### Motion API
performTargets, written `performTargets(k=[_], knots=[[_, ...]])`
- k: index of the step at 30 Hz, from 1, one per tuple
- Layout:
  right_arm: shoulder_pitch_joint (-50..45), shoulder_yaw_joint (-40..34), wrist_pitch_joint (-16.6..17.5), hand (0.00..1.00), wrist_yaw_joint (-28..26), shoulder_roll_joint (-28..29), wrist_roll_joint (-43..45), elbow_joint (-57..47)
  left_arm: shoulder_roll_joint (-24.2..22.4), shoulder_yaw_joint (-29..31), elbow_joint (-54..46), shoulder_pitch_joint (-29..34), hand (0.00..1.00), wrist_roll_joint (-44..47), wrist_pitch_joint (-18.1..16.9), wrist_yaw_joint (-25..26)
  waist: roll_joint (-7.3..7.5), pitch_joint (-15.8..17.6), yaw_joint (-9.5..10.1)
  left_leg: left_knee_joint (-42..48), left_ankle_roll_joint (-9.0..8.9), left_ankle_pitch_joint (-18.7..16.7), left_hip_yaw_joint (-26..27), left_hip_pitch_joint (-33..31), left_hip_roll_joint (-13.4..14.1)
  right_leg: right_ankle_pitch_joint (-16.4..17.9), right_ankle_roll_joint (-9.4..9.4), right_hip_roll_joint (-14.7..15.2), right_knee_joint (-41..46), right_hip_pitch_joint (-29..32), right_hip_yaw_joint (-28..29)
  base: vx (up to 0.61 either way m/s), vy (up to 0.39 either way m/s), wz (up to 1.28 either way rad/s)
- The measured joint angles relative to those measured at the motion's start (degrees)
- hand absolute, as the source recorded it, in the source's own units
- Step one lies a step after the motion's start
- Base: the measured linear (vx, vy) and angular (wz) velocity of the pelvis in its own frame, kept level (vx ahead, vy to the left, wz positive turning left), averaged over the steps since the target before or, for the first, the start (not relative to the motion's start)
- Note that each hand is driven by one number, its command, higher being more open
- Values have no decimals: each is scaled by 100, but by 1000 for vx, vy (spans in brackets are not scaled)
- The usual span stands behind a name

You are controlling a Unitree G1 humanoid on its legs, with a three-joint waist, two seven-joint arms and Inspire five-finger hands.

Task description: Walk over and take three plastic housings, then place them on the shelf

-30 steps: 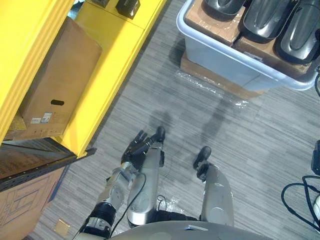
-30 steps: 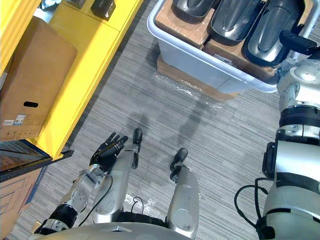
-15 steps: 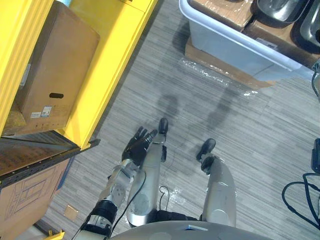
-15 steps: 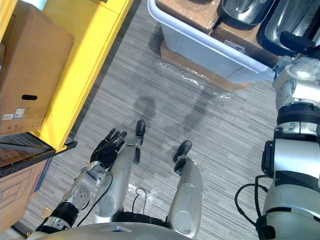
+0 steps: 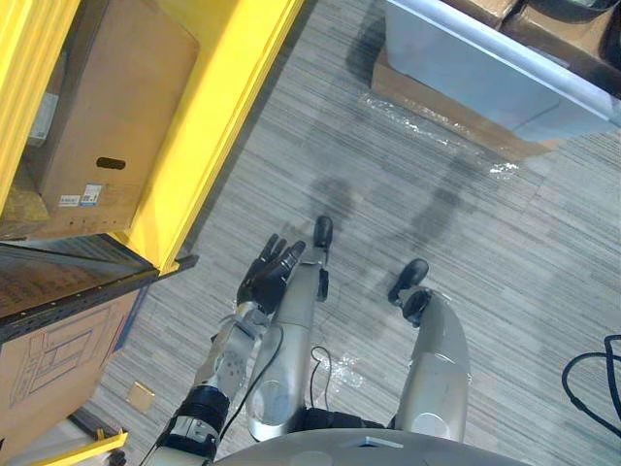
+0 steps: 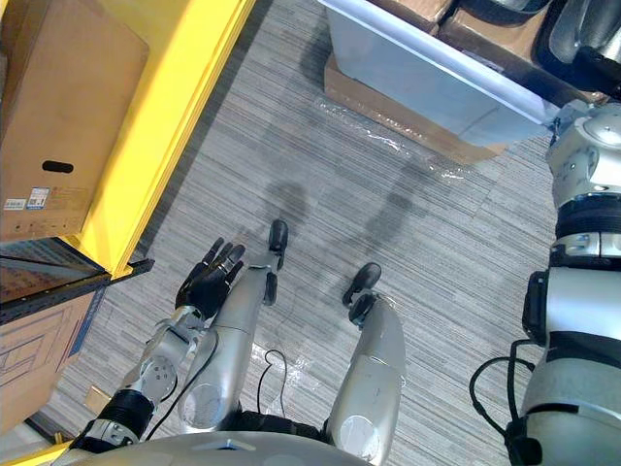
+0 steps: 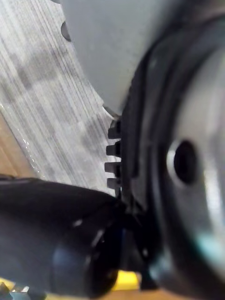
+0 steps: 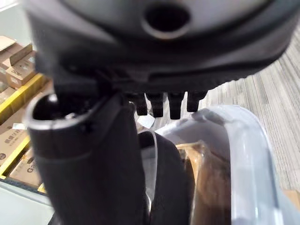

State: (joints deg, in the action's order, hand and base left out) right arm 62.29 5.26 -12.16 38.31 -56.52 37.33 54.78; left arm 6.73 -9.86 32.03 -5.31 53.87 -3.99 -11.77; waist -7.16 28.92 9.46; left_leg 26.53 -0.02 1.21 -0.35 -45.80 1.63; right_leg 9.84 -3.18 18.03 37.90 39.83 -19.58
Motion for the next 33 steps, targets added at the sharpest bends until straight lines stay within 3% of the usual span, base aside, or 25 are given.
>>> performTargets(k=[4, 9, 25, 28, 33], knots=[[-28, 0, -25, 0, 5, -119, -4, 182, 6, 1, 12, 0, 100, -1, -10, 18, -6, 3, -23, 33, 4, -13, 15, -8, 6, -9, 16, 0, 18, 16, 21, 9, -3, -3], [-107, -12, -318, 0, 34, -151, 146, 395, 6, 1, 22, 0, 100, -2, -13, 46, -23, 2, -37, 50, -18, -22, 23, -7, 21, -7, 31, -9, 47, 18, 26, 6, -3, 0], [-217, -19, -370, 0, -116, 32, 123, 362, -49, 8, 70, -1, 100, -3, -105, 119, -24, 2, -21, 297, 42, -159, 104, 27, 54, -3, 24, -13, 134, -83, 90, 7, -2, -1], [-317, -42, -277, 0, 27, 64, 112, 261, -60, 25, 99, -1, 100, -5, -128, 134, -24, 2, -21, 269, 45, -157, 144, 45, 85, -3, 24, -12, 106, -90, 90, 0, 0, 0], [-470, -568, 128, 0, 717, 127, -378, -233, -104, 26, 128, 5, 100, -28, -252, 155, -24, 1, -48, 267, 71, -96, 178, 132, 94, -6, 23, -10, 101, -184, 86, 14, -8, 0]])
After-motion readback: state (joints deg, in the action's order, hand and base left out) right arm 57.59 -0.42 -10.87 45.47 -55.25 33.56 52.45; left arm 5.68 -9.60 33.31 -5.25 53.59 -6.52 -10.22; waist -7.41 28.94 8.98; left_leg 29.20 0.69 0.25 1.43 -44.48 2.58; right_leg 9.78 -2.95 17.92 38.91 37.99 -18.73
